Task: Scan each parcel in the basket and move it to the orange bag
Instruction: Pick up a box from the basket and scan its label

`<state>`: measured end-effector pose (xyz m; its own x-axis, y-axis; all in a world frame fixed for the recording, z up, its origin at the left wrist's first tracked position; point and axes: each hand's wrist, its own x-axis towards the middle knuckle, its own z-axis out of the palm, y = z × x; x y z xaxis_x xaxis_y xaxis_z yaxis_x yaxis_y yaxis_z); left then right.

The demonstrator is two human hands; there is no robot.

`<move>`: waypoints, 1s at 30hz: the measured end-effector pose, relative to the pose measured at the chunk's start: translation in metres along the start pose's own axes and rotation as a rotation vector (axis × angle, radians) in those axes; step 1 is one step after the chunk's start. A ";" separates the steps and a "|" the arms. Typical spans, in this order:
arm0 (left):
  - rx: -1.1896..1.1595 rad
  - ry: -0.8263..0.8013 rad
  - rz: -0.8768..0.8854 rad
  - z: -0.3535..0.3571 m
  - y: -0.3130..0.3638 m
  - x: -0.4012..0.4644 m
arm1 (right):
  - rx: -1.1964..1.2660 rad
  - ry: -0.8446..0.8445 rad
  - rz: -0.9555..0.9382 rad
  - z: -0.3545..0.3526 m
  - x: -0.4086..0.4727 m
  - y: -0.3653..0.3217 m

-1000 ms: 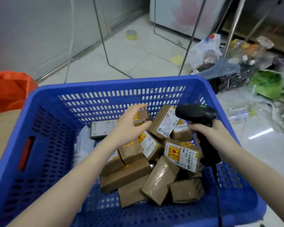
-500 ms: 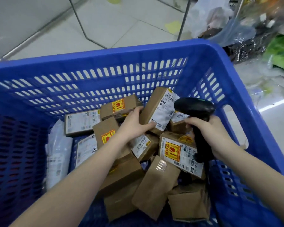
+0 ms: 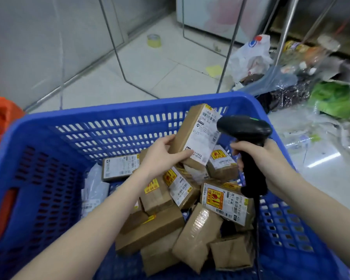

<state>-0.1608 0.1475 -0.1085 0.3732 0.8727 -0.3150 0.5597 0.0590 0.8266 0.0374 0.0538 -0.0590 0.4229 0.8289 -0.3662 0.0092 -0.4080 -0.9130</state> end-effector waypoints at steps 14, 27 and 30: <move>-0.189 0.180 0.217 -0.108 0.087 -0.160 | 0.088 -0.157 -0.350 0.033 -0.157 -0.120; -0.154 0.390 0.302 -0.140 0.113 -0.240 | 0.145 -0.234 -0.490 0.061 -0.229 -0.156; -0.141 0.392 0.313 -0.141 0.116 -0.249 | 0.141 -0.228 -0.506 0.064 -0.236 -0.160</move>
<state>-0.2929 0.0053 0.1315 0.1859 0.9735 0.1333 0.3506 -0.1924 0.9166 -0.1221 -0.0521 0.1619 0.1906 0.9758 0.1077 0.0323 0.1034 -0.9941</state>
